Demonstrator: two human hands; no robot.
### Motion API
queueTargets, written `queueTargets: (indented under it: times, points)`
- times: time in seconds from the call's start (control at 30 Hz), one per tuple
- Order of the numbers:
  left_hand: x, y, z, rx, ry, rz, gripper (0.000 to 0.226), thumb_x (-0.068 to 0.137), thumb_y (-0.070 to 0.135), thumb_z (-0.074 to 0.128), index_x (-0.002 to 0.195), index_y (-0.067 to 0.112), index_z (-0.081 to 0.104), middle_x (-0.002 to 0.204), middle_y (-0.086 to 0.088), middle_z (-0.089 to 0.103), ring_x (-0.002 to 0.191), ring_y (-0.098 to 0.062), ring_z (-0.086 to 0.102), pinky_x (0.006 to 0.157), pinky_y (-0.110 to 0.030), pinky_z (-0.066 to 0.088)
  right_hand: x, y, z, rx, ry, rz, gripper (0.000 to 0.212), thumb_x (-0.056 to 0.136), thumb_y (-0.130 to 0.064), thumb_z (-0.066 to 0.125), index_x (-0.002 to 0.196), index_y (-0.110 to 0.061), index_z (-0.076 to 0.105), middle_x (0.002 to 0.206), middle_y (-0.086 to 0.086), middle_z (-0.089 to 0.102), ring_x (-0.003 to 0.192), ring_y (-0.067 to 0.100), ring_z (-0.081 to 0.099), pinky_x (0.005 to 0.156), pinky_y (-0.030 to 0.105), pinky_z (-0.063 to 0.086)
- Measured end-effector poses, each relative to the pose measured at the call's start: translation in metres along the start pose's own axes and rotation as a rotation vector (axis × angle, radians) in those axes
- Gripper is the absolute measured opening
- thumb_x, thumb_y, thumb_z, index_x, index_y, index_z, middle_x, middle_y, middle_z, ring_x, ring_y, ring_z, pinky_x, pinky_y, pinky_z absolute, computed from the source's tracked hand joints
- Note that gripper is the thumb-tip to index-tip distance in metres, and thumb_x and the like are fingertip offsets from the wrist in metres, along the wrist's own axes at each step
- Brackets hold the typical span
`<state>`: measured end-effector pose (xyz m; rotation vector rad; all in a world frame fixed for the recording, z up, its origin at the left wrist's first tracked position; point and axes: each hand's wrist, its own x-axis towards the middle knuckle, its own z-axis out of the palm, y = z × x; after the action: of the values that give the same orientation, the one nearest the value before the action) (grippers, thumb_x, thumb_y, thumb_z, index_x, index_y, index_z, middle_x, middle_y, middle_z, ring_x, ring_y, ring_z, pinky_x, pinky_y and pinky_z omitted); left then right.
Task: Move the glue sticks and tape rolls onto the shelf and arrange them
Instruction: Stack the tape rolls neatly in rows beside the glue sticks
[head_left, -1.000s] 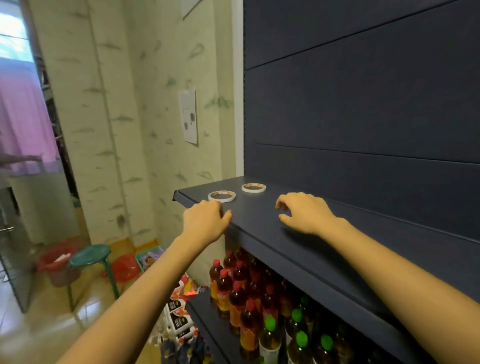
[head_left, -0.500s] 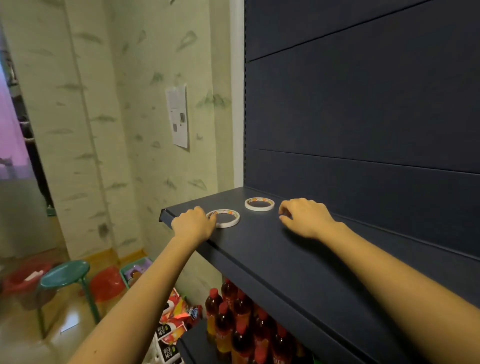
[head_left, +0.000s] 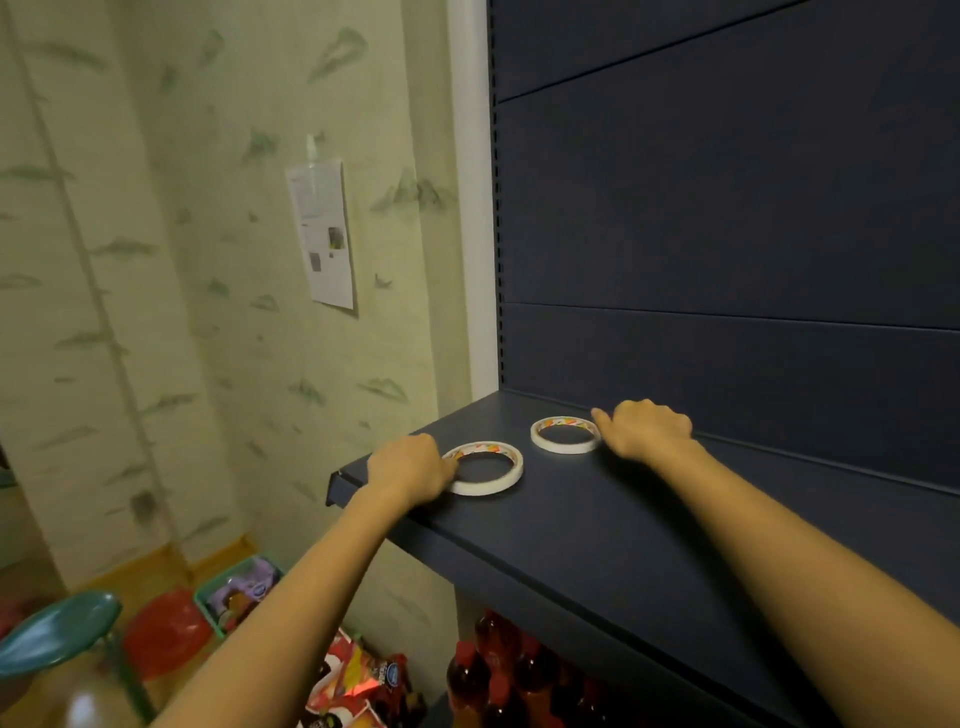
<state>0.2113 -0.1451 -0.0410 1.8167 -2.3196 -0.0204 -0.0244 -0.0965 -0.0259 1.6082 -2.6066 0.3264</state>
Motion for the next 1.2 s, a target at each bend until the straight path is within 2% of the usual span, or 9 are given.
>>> queueTargets:
  times: [0.1,0.2,0.37,0.47,0.57,0.8,0.9,1.07,1.2]
  points:
    - [0.006,-0.017,-0.004,0.025,0.074,0.045,0.044,0.095,0.042,0.04,0.1,0.004,0.062,0.108,-0.014,0.065,0.098,-0.032,0.061,0.075,-0.033,0.043,0.009,-0.011,0.015,0.026,-0.045,0.135,0.064,0.096,-0.058,0.02,0.128,-0.013,0.054,0.128,0.009,0.056,0.116,0.029,0.053,0.089,0.036,0.039]
    - [0.012,-0.028,-0.006,0.039,0.099,0.08,0.047,0.095,0.044,0.038,0.105,0.005,0.062,0.112,-0.014,0.065,0.102,-0.032,0.06,0.079,-0.034,0.045,0.015,-0.016,0.025,-0.005,-0.029,0.213,0.068,0.092,-0.064,0.025,0.124,-0.015,0.057,0.125,0.008,0.058,0.114,0.028,0.054,0.081,0.034,0.038]
    - [0.024,-0.032,-0.004,0.014,0.146,0.148,0.044,0.096,0.044,0.037,0.102,0.008,0.063,0.109,-0.013,0.066,0.1,-0.032,0.06,0.075,-0.032,0.042,0.02,-0.02,0.029,-0.017,-0.008,0.253,0.045,0.088,-0.051,0.045,0.112,-0.016,0.061,0.114,0.004,0.062,0.106,0.024,0.058,0.076,0.03,0.036]
    - [0.029,-0.024,-0.003,0.01,0.189,0.213,0.044,0.096,0.042,0.037,0.096,0.008,0.064,0.103,-0.014,0.067,0.095,-0.033,0.061,0.071,-0.032,0.04,0.014,-0.011,0.022,-0.075,0.018,0.236,0.04,0.087,-0.052,0.049,0.1,-0.017,0.061,0.096,0.001,0.061,0.096,0.021,0.059,0.073,0.028,0.037]
    - [0.033,-0.004,-0.002,-0.064,0.188,0.3,0.042,0.095,0.041,0.04,0.089,0.006,0.063,0.101,-0.018,0.067,0.095,-0.036,0.06,0.073,-0.035,0.043,-0.002,0.015,0.01,-0.094,0.065,0.239,0.041,0.087,-0.056,0.048,0.083,-0.016,0.055,0.073,-0.002,0.051,0.081,0.02,0.056,0.067,0.028,0.037]
    - [0.008,0.095,0.005,-0.243,0.077,0.488,0.044,0.095,0.042,0.04,0.065,0.012,0.052,0.082,-0.012,0.061,0.085,-0.035,0.06,0.068,-0.033,0.04,-0.084,0.119,-0.022,-0.107,0.228,0.369,0.046,0.085,-0.054,0.048,0.057,-0.018,0.044,0.059,-0.002,0.046,0.053,0.013,0.042,0.05,0.023,0.028]
    - [-0.023,0.154,0.005,-0.289,0.049,0.602,0.045,0.095,0.041,0.04,0.059,0.015,0.047,0.074,-0.008,0.056,0.081,-0.034,0.059,0.066,-0.031,0.039,-0.138,0.172,-0.042,-0.126,0.274,0.471,0.048,0.085,-0.053,0.049,0.055,-0.018,0.041,0.056,-0.003,0.045,0.051,0.013,0.04,0.05,0.023,0.028]
    - [-0.099,0.253,0.003,-0.313,0.046,0.793,0.041,0.095,0.04,0.04,0.069,0.013,0.054,0.075,-0.007,0.058,0.073,-0.029,0.054,0.066,-0.03,0.039,-0.245,0.258,-0.081,-0.165,0.327,0.645,0.051,0.084,-0.054,0.051,0.052,-0.016,0.04,0.052,-0.002,0.042,0.048,0.013,0.038,0.047,0.022,0.026]
    - [-0.18,0.326,-0.001,-0.341,0.017,0.94,0.046,0.096,0.042,0.039,0.059,0.016,0.048,0.071,-0.006,0.057,0.071,-0.03,0.055,0.065,-0.03,0.039,-0.337,0.316,-0.111,-0.216,0.343,0.771,0.053,0.083,-0.058,0.051,0.054,-0.015,0.044,0.055,-0.002,0.043,0.054,0.019,0.044,0.048,0.024,0.028]
